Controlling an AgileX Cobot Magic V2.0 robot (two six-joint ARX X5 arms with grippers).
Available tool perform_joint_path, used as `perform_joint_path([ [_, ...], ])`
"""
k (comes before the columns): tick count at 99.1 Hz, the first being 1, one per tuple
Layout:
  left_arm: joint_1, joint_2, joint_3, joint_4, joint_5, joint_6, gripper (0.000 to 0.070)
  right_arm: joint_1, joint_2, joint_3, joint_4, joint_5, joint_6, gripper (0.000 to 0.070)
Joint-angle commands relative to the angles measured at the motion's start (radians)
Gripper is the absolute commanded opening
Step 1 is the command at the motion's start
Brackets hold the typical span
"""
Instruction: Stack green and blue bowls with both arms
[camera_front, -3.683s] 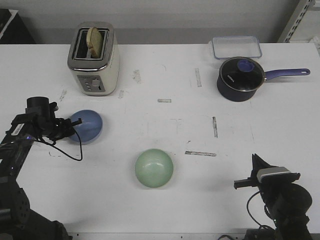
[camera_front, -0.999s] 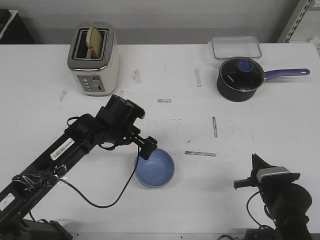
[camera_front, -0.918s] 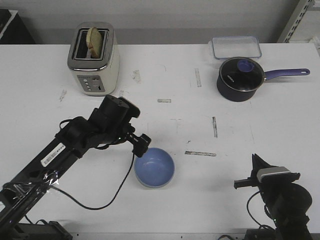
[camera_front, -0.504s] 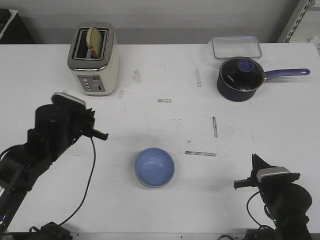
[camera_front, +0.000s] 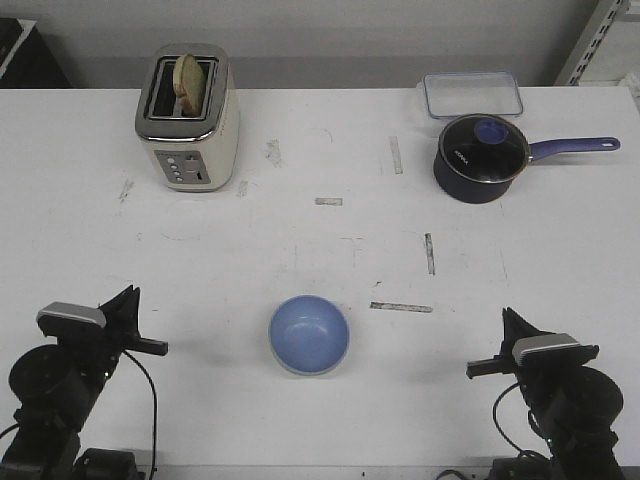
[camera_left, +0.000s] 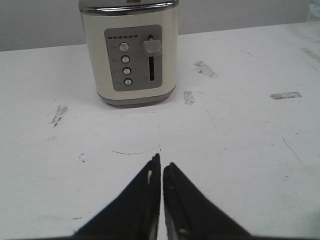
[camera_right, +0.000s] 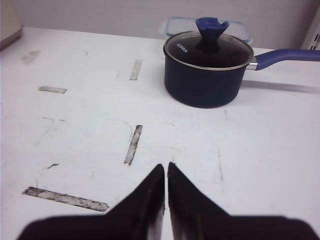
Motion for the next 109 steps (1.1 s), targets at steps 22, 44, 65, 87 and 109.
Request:
perform_joint_path([
  [22,0.038,-0.062,-0.090,0.039,0.030,-0.006,0.0000,0.013,0.006,0.000,0.009,-0.003,-0.003,0.0000],
  [44,0.038,-0.064,-0.089,0.063,0.025,-0.005,0.0001,0.012,0.005,0.001,0.013,0.000,-0.004,0.0000],
  [65,0.038,-0.064,-0.089,0.069,0.025,-0.005,0.0001,0.012,0.005,0.002,0.025,0.001,-0.004,0.0000],
  [87,0.038,-0.064,-0.089,0.069,0.025,-0.005,0.0001,0.012,0.005,0.002,0.024,0.001,-0.004,0.0000],
  [109,0.038,-0.066,-0.090,0.068,0.025,-0.005,0.0001,0.012,0.005,0.002,0.024,0.001,-0.004,0.0000],
])
